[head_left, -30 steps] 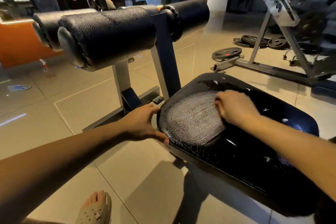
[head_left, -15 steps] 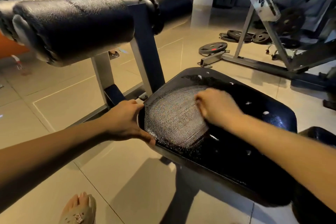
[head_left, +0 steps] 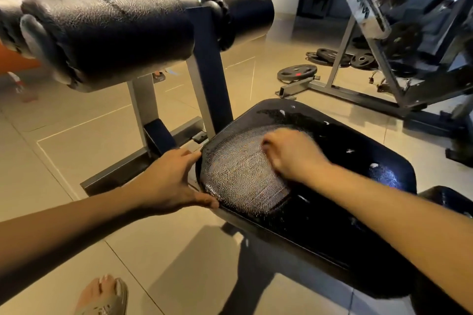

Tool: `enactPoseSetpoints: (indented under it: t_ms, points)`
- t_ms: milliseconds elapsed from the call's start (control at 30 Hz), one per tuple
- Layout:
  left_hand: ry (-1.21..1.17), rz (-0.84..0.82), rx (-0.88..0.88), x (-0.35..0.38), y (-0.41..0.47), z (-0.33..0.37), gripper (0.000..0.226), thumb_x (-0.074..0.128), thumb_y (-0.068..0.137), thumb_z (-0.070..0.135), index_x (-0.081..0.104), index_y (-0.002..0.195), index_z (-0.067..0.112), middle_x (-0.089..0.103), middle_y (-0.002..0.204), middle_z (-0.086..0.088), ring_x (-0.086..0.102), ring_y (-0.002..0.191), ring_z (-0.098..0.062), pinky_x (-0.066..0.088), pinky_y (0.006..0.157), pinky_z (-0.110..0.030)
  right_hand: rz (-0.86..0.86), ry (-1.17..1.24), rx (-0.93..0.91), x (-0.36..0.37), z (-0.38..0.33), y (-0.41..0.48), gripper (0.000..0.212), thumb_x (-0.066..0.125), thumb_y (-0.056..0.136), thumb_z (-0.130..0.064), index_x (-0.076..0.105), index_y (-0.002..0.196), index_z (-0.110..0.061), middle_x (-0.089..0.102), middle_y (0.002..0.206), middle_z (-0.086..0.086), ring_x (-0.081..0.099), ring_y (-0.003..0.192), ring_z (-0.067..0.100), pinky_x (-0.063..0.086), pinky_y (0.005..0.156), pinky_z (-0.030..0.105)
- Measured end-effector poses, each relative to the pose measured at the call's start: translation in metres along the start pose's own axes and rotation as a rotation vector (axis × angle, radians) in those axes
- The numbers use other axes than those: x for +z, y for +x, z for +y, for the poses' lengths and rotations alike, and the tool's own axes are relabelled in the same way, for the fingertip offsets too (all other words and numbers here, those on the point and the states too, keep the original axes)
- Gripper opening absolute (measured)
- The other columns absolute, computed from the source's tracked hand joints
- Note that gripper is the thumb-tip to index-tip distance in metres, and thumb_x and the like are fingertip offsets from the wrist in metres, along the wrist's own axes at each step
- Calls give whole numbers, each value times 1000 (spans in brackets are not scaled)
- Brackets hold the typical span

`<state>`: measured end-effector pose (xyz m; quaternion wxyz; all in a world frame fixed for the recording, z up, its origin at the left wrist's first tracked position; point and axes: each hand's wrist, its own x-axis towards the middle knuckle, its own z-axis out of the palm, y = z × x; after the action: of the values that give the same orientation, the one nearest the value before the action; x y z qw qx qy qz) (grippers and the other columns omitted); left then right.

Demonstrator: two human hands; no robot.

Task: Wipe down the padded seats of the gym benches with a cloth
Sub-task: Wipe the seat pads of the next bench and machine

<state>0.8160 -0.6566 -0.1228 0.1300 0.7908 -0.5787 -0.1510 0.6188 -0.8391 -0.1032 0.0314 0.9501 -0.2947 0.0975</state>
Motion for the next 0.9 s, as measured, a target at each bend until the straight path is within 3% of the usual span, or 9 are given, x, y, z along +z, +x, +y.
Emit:
enactPoseSetpoints:
  t_ms: [67,133,233,333,433,600,667,767,900]
  points:
    - [7,3,-3,-1,0,5,132,60,45,91,31,157,29,44,147,4,41,132,-17,42,111,-37,93,-105,242,5,50,12,24,48,102,-28,66,113,-17,66,104,10,64,94,35,55,84,46]
    - [10,1,-16,-2,0,9,131,62,44,87,33,156,26,45,147,3,38,134,-17,39,110,-35,117,-130,292,7,48,15,22,49,101,-26,65,112,-15,65,101,10,65,90,36,56,80,45]
    - [29,-7,-16,-5,1,8,139,55,39,98,34,156,27,46,145,4,39,131,-16,40,109,-35,44,17,114,0,-22,15,17,50,102,-25,63,110,-16,64,105,8,65,95,33,55,81,43]
    - [48,-3,-9,-2,1,3,143,47,35,104,35,156,28,47,142,5,41,128,-15,44,108,-36,-44,154,-218,-8,-85,-17,18,55,102,-30,62,111,-17,63,104,5,61,90,25,52,77,39]
    - [48,-1,-7,0,2,1,145,47,35,105,32,157,28,45,145,6,42,129,-16,44,109,-38,-26,173,-381,-7,-74,-38,16,58,101,-28,64,113,-19,63,103,3,61,84,24,48,69,35]
    - [46,-9,3,-4,1,6,140,52,40,98,31,157,26,45,147,4,38,133,-17,38,111,-36,56,-103,244,0,54,3,15,52,99,-23,64,104,-17,65,103,10,64,94,37,55,80,42]
    - [53,-16,-12,-5,0,11,135,60,43,92,33,157,25,45,147,5,38,134,-17,37,111,-34,97,-144,306,2,60,6,15,51,99,-21,63,104,-14,64,102,13,64,91,39,55,79,44]
    - [59,-5,-13,-6,1,11,129,64,46,89,36,155,26,47,142,4,41,126,-14,41,107,-32,60,-8,152,4,-4,10,20,48,103,-26,61,114,-15,64,108,11,63,96,36,52,80,42]
    - [91,0,4,-4,0,8,129,57,44,94,38,154,28,48,138,7,33,114,-7,40,104,-30,-25,137,-254,-5,-82,-26,16,51,104,-25,61,114,-17,62,103,5,58,87,24,43,72,34]
